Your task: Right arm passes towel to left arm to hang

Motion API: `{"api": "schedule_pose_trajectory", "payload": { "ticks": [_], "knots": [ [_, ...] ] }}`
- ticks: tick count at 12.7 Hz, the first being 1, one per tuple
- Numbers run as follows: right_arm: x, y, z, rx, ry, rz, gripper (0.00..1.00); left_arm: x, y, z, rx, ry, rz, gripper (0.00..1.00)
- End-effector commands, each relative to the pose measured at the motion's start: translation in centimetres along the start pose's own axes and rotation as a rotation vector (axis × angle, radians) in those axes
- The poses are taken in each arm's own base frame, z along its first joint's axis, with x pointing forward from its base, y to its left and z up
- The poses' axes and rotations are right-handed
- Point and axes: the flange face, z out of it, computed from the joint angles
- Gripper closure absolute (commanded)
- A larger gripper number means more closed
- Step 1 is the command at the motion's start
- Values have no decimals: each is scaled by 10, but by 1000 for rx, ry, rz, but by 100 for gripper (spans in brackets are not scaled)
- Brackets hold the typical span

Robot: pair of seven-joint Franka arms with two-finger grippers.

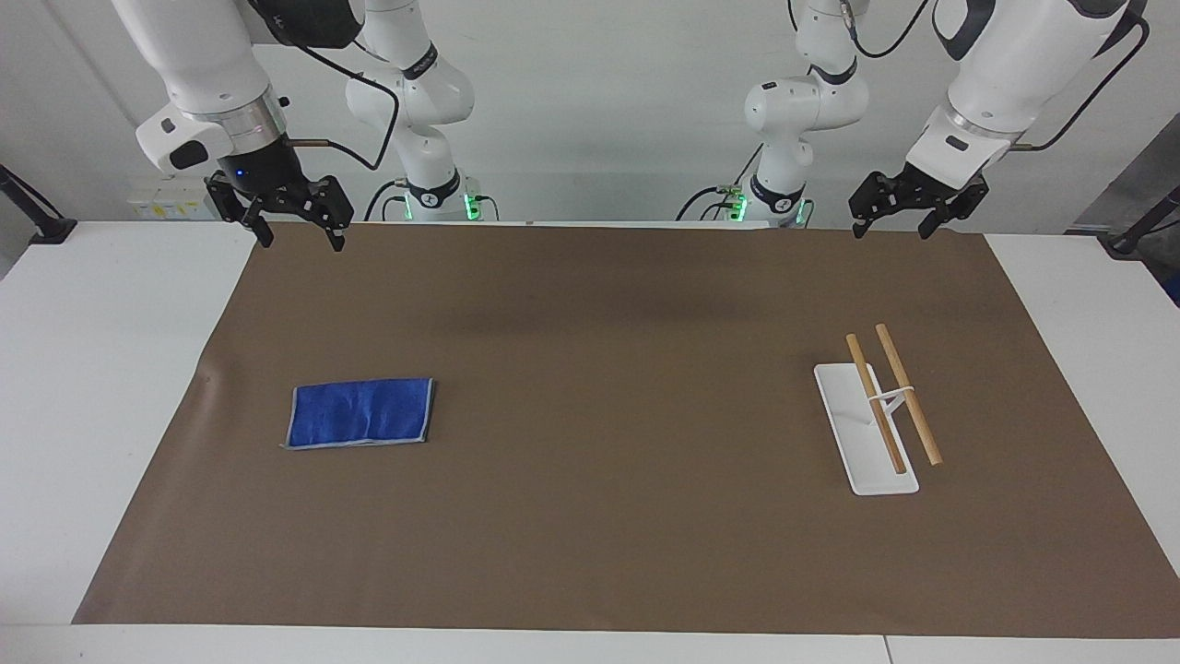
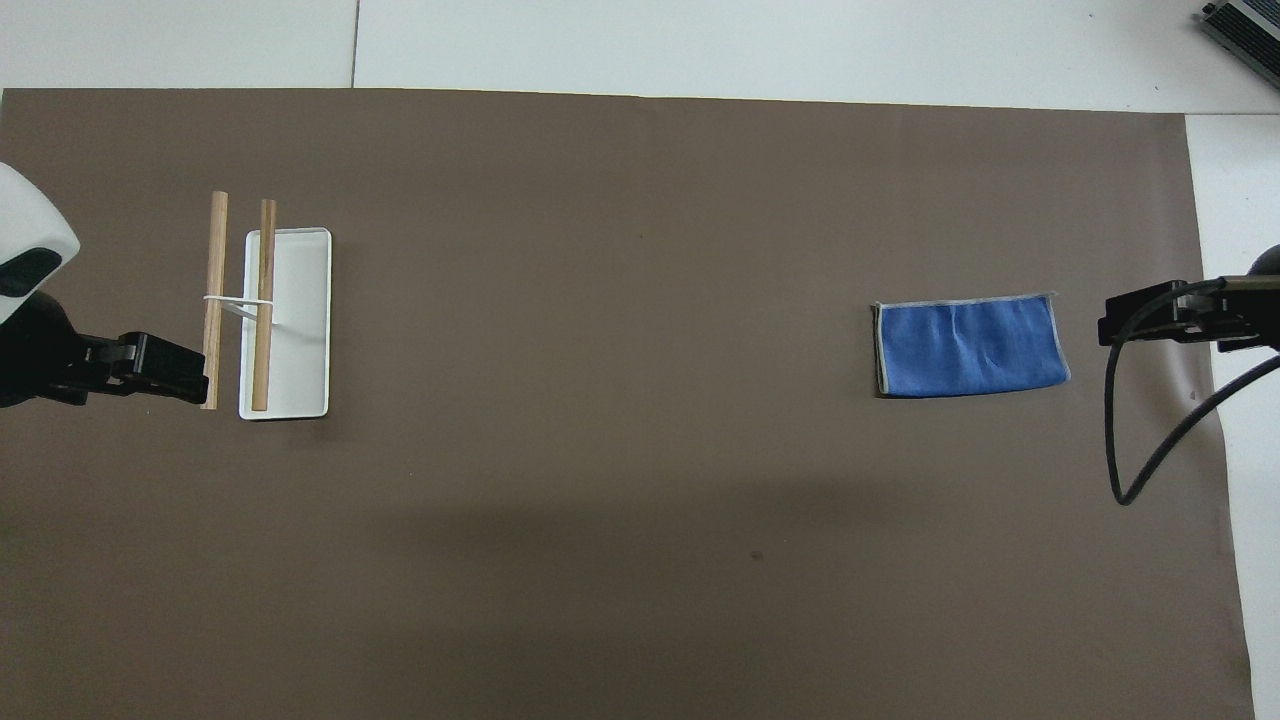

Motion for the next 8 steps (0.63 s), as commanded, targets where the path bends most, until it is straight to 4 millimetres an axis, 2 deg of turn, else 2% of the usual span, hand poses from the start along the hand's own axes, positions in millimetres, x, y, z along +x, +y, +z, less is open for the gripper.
{"api": "schedule_pose_trajectory", "payload": {
  "ticks": [1,8],
  "knots": [
    [-7,1,0,16,12,-19,0,-7,-20,-3,17,7,-24,0],
    [-8,5,2,18,5,2,0,-5,-28,-17,13,42,-33,0]
  ]
}}
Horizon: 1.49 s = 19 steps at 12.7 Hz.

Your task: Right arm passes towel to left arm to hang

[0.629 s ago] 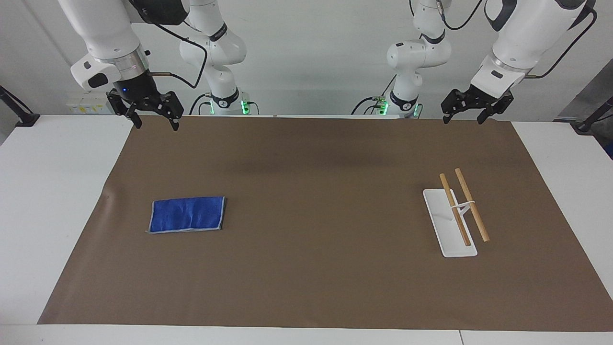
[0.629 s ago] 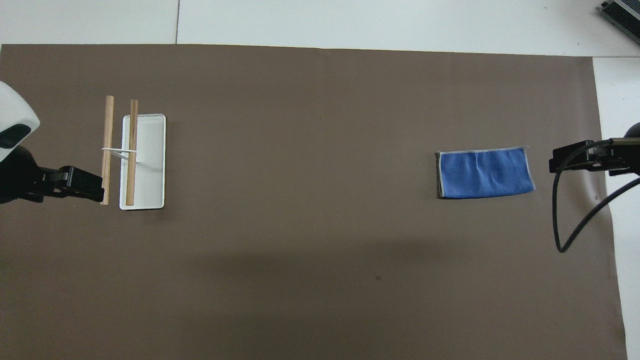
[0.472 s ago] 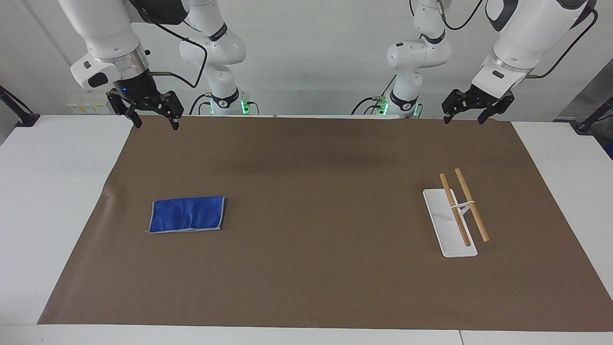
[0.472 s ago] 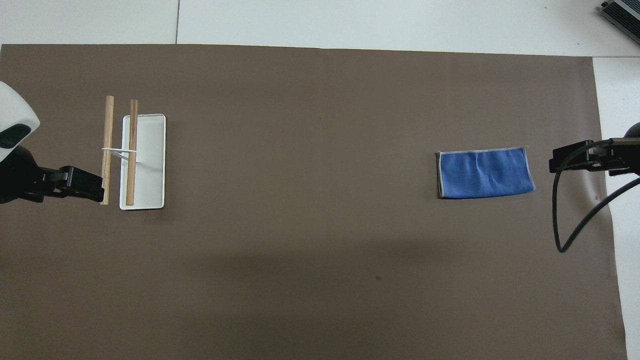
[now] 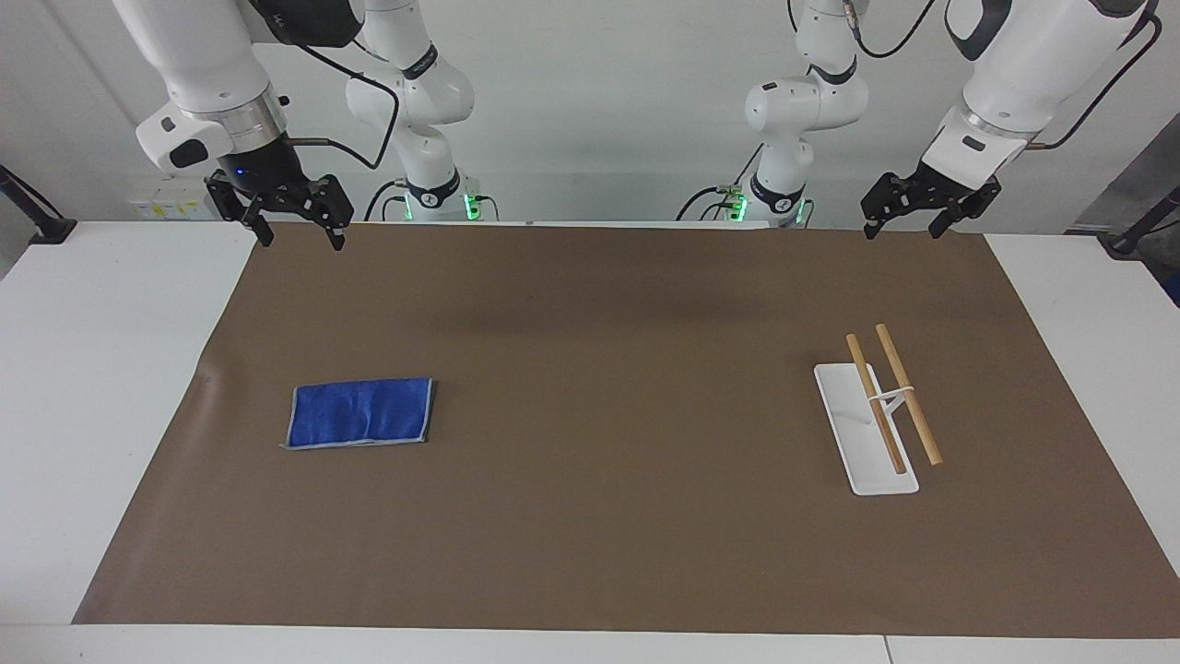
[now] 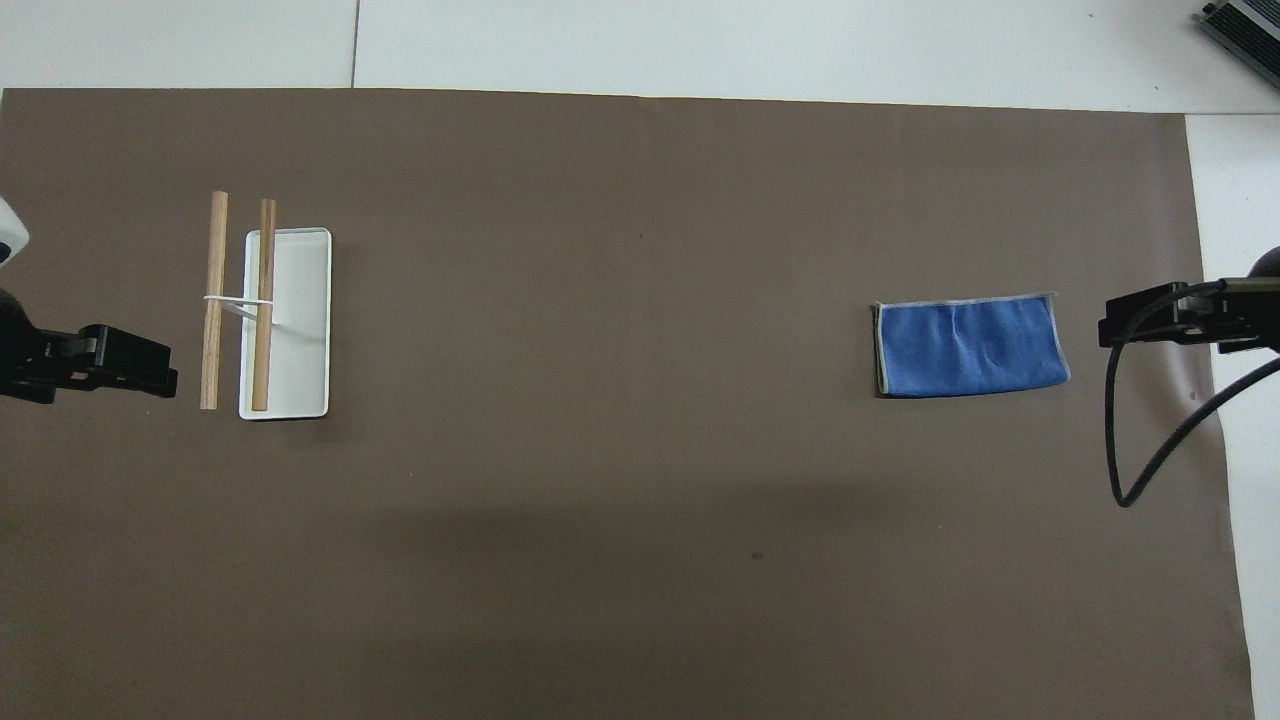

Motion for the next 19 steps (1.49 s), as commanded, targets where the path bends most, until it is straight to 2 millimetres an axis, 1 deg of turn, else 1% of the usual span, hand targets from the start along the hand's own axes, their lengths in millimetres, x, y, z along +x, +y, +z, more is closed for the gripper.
{"api": "schedule_pose_trajectory", "payload": {
  "ticks": [1,3,6,8,9,10,11,14,16,17,19],
  "knots": [
    [-11,5,8,18,1,6,0,-4,-11,-9,15,23,6,0],
    [-13,9,28,24,77,10,0,-3,-11,-8,17,23,12,0],
    [-20,13,66,27,105,19,0,-1,-11,-9,15,36,58,0],
    [-12,13,83,26,111,14,0,2,-12,-9,12,52,57,0],
    [-8,17,93,23,113,15,0,2,-12,-9,12,52,57,0],
    [-3,18,115,21,119,5,0,2,-12,-9,11,53,57,0],
    [2,20,133,18,141,-18,0,3,-12,-9,10,55,56,0],
    [19,22,179,14,121,-32,0,5,-12,-10,8,69,56,0],
    [23,24,213,11,91,-39,0,6,-12,-8,9,66,56,0],
    [22,27,234,9,86,-45,0,9,-12,-4,9,58,57,0],
    [28,25,267,4,112,-89,0,20,-14,-4,3,44,58,0]
  ]
}}
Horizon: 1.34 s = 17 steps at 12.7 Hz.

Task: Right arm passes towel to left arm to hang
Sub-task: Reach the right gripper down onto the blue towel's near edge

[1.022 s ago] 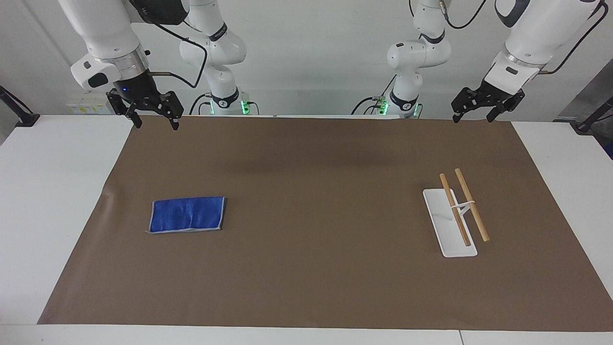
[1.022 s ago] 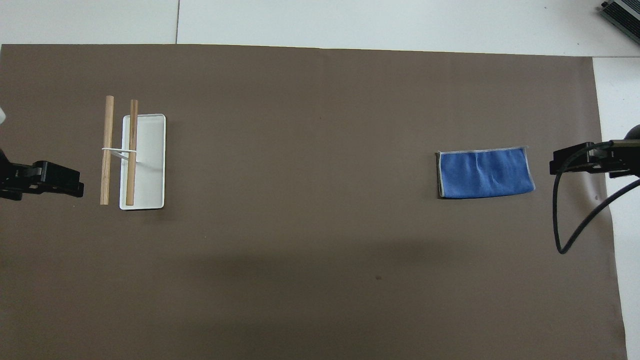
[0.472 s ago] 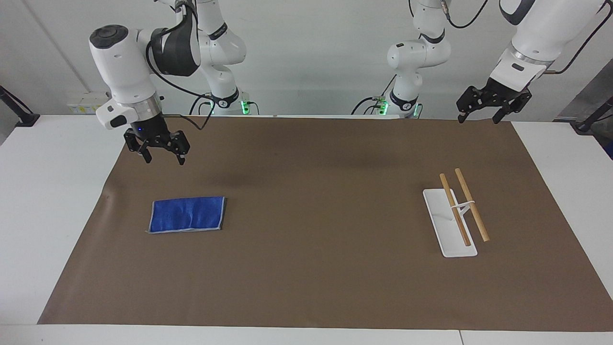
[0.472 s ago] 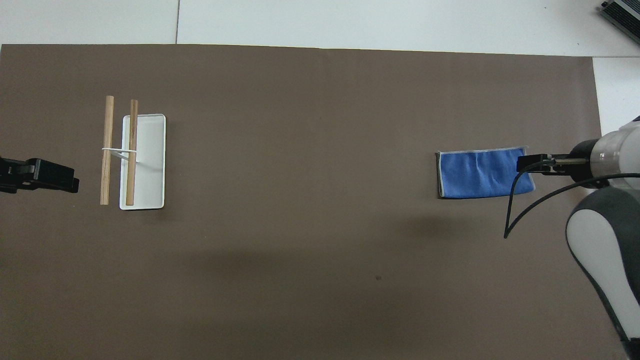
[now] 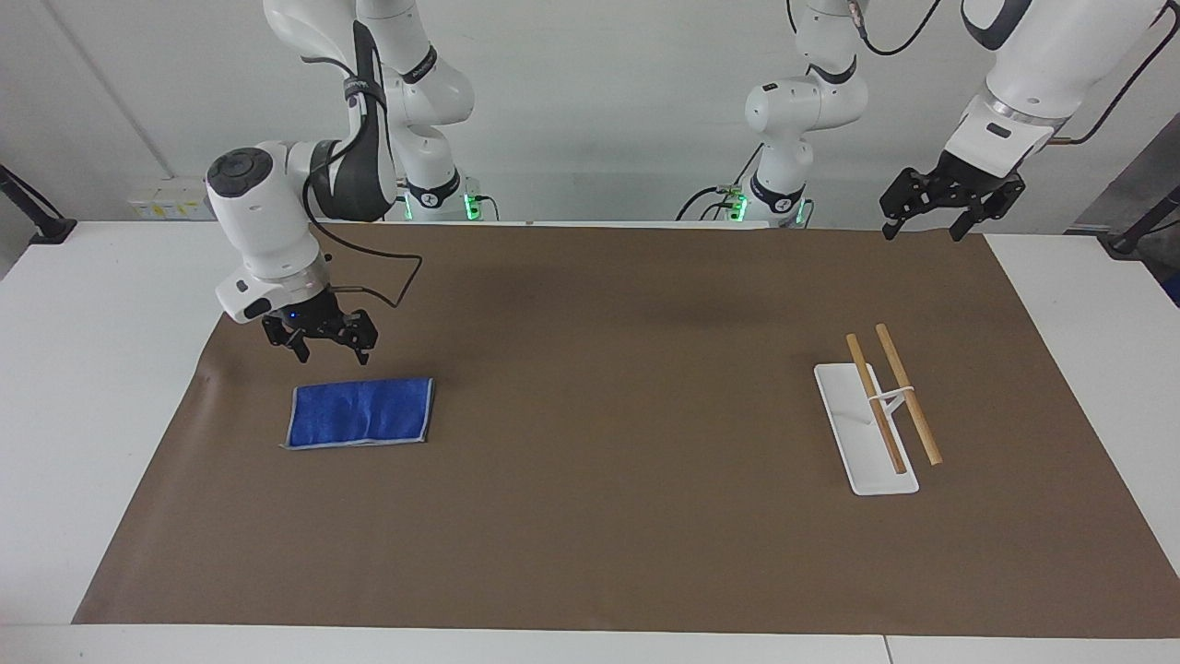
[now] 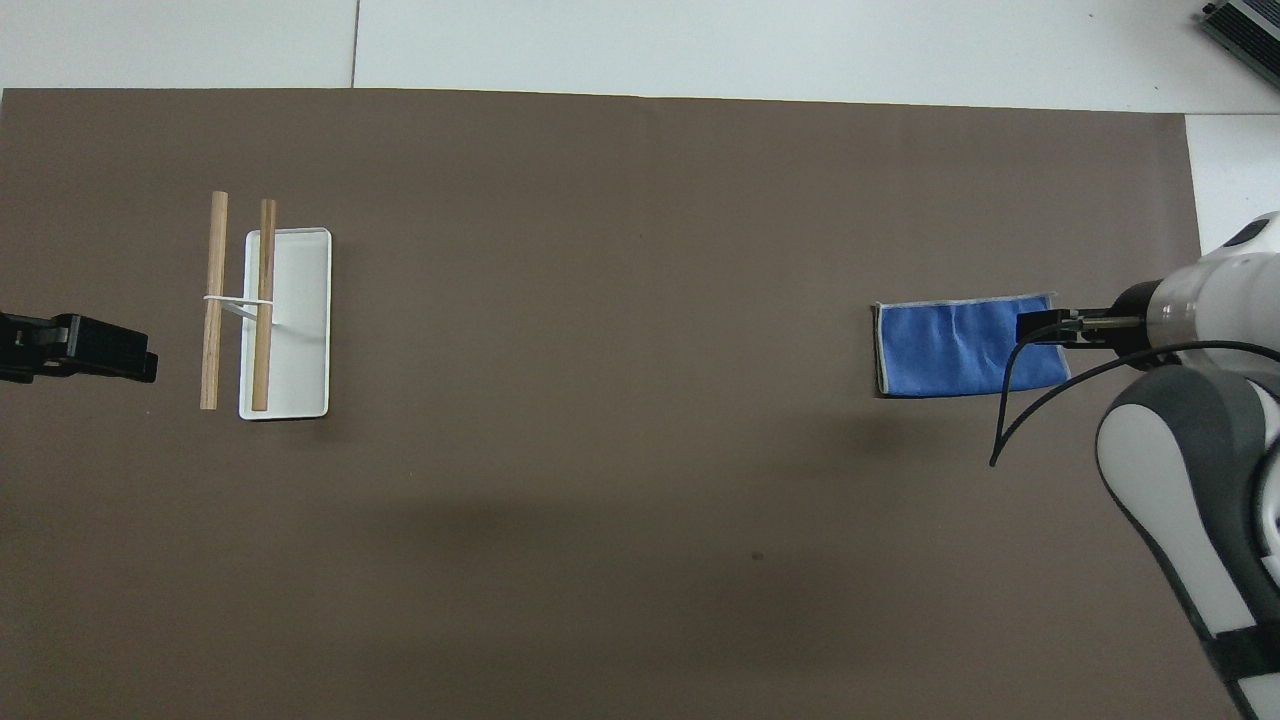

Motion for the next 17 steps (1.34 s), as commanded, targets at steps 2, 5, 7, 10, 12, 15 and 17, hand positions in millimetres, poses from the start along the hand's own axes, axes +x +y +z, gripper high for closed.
{"api": "schedule_pose_trajectory", "payload": {
  "ticks": [2,5,7,10,12,15,17],
  "knots": [
    [0,3,45,8,11,-51,0,29,-7,0,-4,-7,18,0],
    [0,5,78,5,-19,-52,0,35,-5,6,-3,-19,24,0],
    [-1,4,101,6,-46,-54,0,44,-5,5,-2,-15,29,0],
    [0,4,111,5,-51,-51,0,52,-3,9,5,-30,35,0],
    [-3,3,118,7,-58,-52,0,48,-3,11,4,-59,34,0],
    [-5,3,119,7,-63,-53,9,45,0,5,4,-35,30,0],
    [-5,2,119,7,-65,-56,68,43,0,-1,11,-20,29,0]
  ]
}}
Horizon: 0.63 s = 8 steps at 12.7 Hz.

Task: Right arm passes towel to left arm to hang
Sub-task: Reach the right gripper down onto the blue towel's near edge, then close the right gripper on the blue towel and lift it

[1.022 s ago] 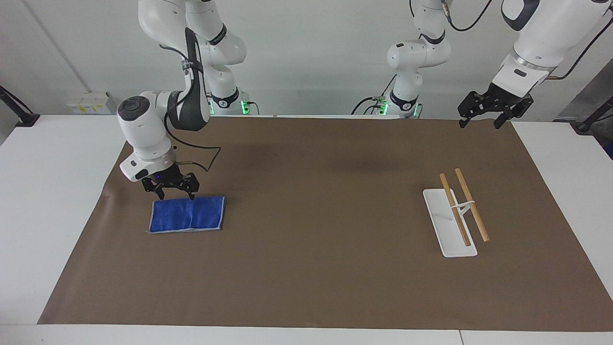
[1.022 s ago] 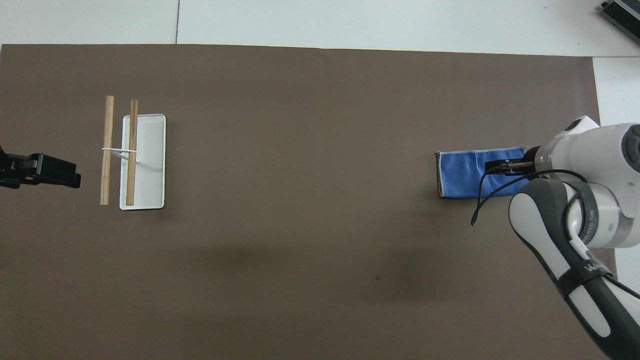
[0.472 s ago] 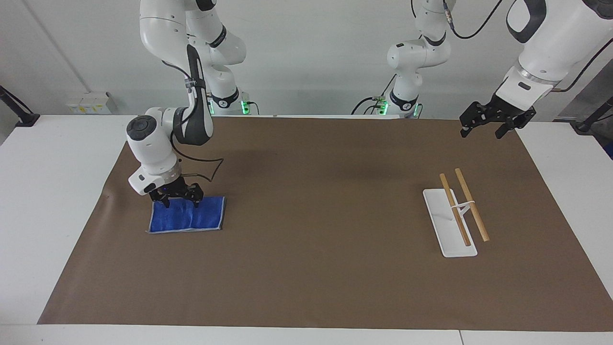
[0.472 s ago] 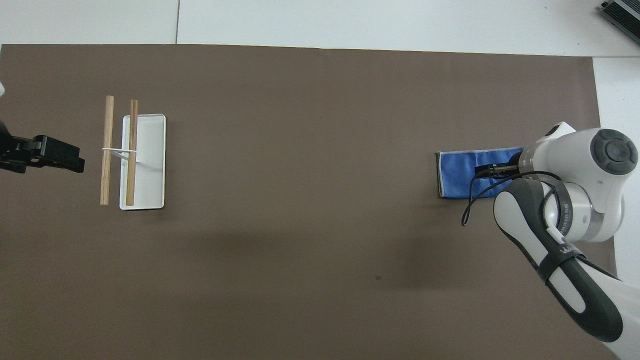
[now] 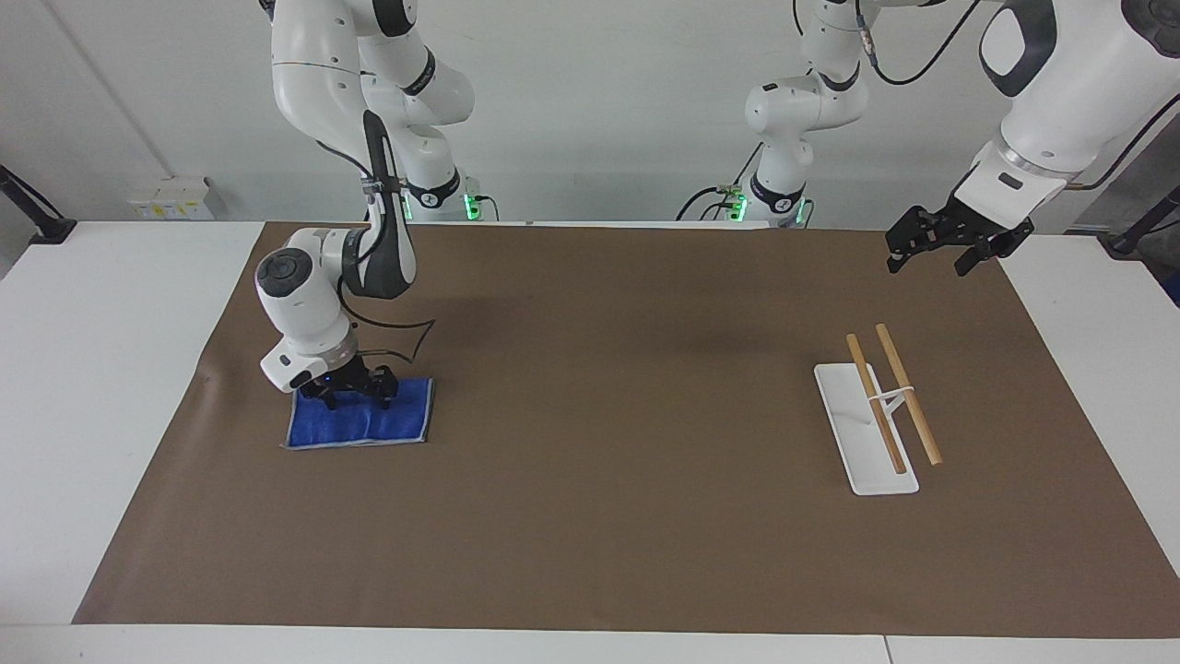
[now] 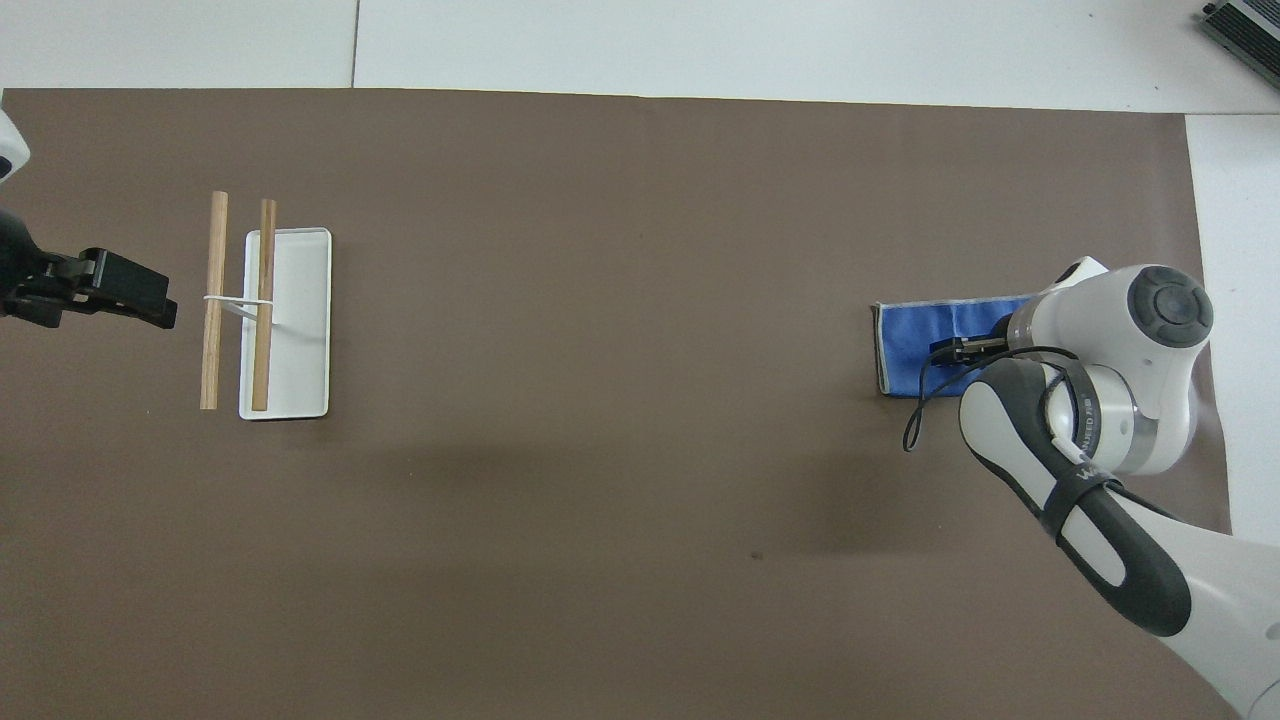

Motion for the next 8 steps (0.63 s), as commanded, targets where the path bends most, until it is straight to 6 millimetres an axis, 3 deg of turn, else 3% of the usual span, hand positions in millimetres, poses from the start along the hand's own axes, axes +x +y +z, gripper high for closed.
{"api": "schedule_pose_trajectory", "payload": {
  "ticks": [1,2,5,8],
  "knots": [
    [-2,2,3,12,2,-16,83,-4,4,-10,24,12,7,0],
    [-2,3,0,12,5,-14,100,-3,5,-10,24,18,8,0],
    [-2,1,-11,13,10,-11,100,-4,13,-7,26,13,19,0],
    [0,-7,-39,16,23,-19,100,-4,14,-4,28,39,-11,0]
  ]
}}
